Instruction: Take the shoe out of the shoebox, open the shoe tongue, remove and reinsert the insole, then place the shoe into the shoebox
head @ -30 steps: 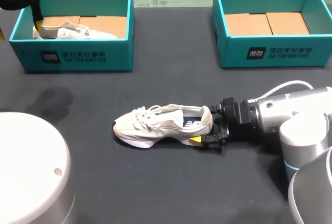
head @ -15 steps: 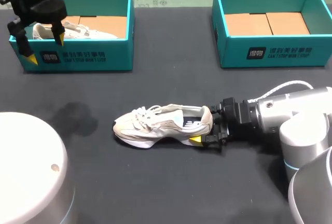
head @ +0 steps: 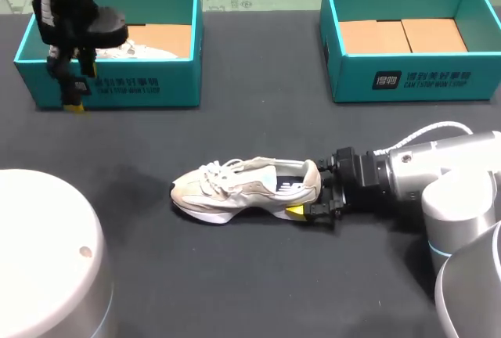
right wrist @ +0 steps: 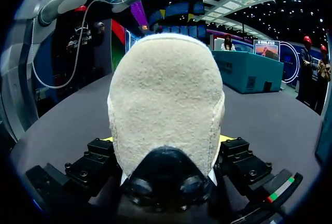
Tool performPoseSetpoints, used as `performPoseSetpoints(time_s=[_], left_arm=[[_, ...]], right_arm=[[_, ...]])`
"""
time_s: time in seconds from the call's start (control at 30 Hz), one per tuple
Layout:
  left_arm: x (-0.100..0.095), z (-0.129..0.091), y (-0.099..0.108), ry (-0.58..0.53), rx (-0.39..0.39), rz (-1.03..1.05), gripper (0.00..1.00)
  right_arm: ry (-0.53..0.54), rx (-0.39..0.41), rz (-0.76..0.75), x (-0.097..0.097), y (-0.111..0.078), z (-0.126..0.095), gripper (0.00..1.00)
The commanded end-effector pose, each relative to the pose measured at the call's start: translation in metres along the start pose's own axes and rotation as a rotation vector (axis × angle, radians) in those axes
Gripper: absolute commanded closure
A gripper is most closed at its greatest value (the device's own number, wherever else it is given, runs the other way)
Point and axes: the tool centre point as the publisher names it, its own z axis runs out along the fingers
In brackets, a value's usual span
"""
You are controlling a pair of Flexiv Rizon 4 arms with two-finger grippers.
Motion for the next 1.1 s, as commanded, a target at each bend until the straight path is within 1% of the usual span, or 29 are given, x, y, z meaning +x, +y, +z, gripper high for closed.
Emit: performPoseSetpoints(time_s=[0.03, 0.07, 0.13, 0.17, 0.2, 0.27, 0.67, 0.7, 0.73, 0.87, 0.93, 1.0, 1.03, 1.07, 1.1], left_arm=[[0.032, 0.018, -0.046, 0.002, -0.098, -0.485, 0.00], [0.037, 0.020, -0.054, 0.007, -0.109, -0.537, 0.00], [0.048, 0.022, -0.068, 0.036, -0.099, -0.655, 0.00], [0.047, 0.024, -0.074, 0.049, -0.093, -0.720, 0.00], [0.045, 0.025, -0.080, 0.091, -0.079, -0.772, 0.00], [0.045, 0.025, -0.091, 0.101, -0.098, -0.815, 0.00], [0.045, 0.025, -0.091, 0.101, -0.098, -0.815, 0.00], [0.043, 0.031, -0.096, 0.119, -0.115, -0.882, 0.00], [0.045, 0.035, -0.101, 0.131, -0.102, -0.925, 0.00], [0.061, 0.044, -0.131, 0.169, -0.085, -1.067, 0.00], [0.068, 0.047, -0.146, 0.140, -0.075, -1.138, 0.00], [0.070, 0.049, -0.160, 0.147, -0.064, -1.204, 0.00], [0.073, 0.050, -0.165, 0.142, -0.044, -1.265, 0.00], [0.074, 0.051, -0.171, 0.129, -0.041, -1.309, 0.00], [0.076, 0.052, -0.177, 0.119, -0.045, -1.302, 0.00]], right_arm=[[0.000, 0.004, 0.000, 0.002, -0.001, 0.004, 1.00], [0.000, 0.004, 0.000, 0.002, -0.001, 0.004, 1.00], [0.000, 0.004, 0.000, 0.002, -0.001, 0.004, 1.00], [0.000, 0.004, 0.000, 0.002, -0.001, 0.004, 1.00], [0.000, 0.004, 0.000, 0.002, -0.001, 0.004, 1.00], [0.000, 0.004, 0.000, 0.002, -0.001, 0.004, 1.00], [0.000, 0.004, 0.000, 0.002, -0.001, 0.004, 1.00], [0.000, 0.004, 0.000, 0.002, -0.001, 0.004, 1.00], [0.000, 0.004, 0.000, 0.002, -0.001, 0.004, 1.00], [0.000, 0.004, 0.000, 0.002, -0.001, 0.004, 1.00], [0.000, 0.004, 0.000, 0.002, -0.001, 0.004, 1.00], [0.000, 0.004, 0.000, 0.002, -0.001, 0.004, 1.00], [0.000, 0.004, 0.000, 0.002, -0.001, 0.004, 1.00], [0.000, 0.004, 0.000, 0.002, -0.001, 0.004, 1.00], [0.000, 0.004, 0.000, 0.002, -0.001, 0.004, 1.00]])
